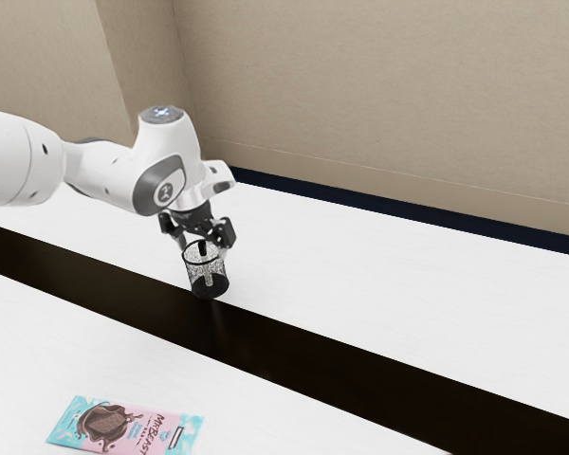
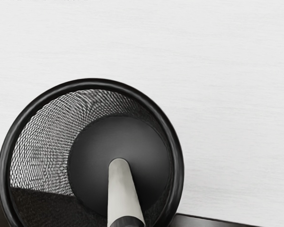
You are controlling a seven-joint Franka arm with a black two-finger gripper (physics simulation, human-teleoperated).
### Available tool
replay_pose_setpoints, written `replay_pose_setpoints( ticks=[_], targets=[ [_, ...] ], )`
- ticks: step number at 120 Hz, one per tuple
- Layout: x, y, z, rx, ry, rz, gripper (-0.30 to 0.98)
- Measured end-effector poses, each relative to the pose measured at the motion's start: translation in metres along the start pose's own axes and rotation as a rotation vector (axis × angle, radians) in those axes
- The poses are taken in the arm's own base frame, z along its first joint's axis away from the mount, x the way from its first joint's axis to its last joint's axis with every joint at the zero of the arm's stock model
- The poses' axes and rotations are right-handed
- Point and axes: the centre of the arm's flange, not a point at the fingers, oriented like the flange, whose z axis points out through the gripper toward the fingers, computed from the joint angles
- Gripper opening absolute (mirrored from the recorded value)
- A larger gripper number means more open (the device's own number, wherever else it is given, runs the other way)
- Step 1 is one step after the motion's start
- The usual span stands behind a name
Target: Take the marker out of the pen holder and place it to the left of the pen holder.
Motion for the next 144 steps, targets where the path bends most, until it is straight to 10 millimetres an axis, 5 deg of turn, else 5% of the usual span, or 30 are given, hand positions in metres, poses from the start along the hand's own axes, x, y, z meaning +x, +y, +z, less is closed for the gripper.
replay_pose_setpoints(
  ticks=[18, 58, 144],
  targets=[
    [0.001, 0.000, -0.002, -0.003, 0.012, 0.018, 0.63],
    [-0.001, -0.001, -0.007, -0.005, 0.019, 0.042, 0.22],
    [-0.004, -0.010, -0.014, 0.015, 0.022, 0.045, -0.08]
  ],
)
